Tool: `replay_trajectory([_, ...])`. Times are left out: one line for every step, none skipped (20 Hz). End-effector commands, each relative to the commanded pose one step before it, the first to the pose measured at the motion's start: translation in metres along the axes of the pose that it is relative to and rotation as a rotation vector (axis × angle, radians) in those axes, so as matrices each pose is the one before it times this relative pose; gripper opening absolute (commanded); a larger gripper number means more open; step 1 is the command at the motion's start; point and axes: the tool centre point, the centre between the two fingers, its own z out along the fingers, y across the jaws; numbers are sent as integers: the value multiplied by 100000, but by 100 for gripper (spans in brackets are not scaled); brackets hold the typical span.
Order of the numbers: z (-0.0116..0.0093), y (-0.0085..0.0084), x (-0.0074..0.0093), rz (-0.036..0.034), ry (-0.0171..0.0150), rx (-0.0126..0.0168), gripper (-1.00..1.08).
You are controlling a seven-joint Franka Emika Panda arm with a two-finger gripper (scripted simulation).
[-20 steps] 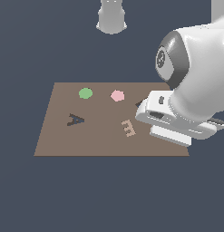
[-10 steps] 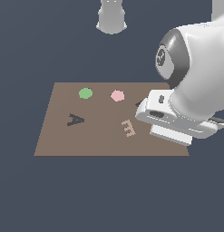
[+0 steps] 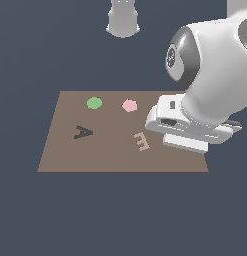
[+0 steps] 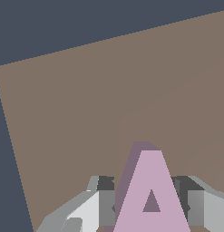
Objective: Insert a designated object into the corresponding slot on a board.
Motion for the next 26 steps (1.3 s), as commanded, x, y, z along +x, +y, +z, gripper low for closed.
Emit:
replay_trajectory([-35,603,-536,-4220,37,6,-100])
replay_trajectory([-8,271,-257,-1974,1,1,-100])
replay_trajectory([-9,288,-272,-2092,1,1,-100])
replay_trajectory([-9,304,-287,-2211,1,1,-100])
replay_trajectory([-10,320,-302,-2328,1,0,-100])
replay_trajectory([-10,337,-316,-2442,1,0,-100])
replay_trajectory([-11,353,-331,-2555,1,0,-100])
replay_trajectory([-11,368,-344,-2665,1,0,-100])
replay_trajectory([-11,383,-358,-2772,1,0,-100])
replay_trajectory([-12,398,-370,-2876,1,0,-100])
replay_trajectory([-12,413,-383,-2977,1,0,-100])
replay_trajectory([-12,427,-395,-3077,1,0,-100])
replay_trajectory([-13,442,-406,-3171,1,0,-100])
replay_trajectory([-13,456,-418,-3265,1,-1,-100])
replay_trajectory([-13,465,-425,-3324,1,-1,-100])
replay_trajectory([-13,463,-422,-3302,1,-1,-100])
replay_trajectory([-13,460,-417,-3273,1,-1,-100])
replay_trajectory([-12,457,-413,-3243,0,-2,-100])
replay_trajectory([-12,454,-410,-3215,0,-2,-100])
replay_trajectory([-12,452,-406,-3188,0,-2,-100])
replay_trajectory([-12,450,-402,-3162,0,-2,-100])
replay_trajectory([-12,448,-399,-3138,0,-2,-100])
replay_trajectory([-12,446,-396,-3114,0,-3,-100])
replay_trajectory([-11,444,-393,-3093,0,-3,-100])
replay_trajectory([-11,443,-390,-3072,0,-3,-100])
replay_trajectory([-11,442,-388,-3052,-1,-3,-100])
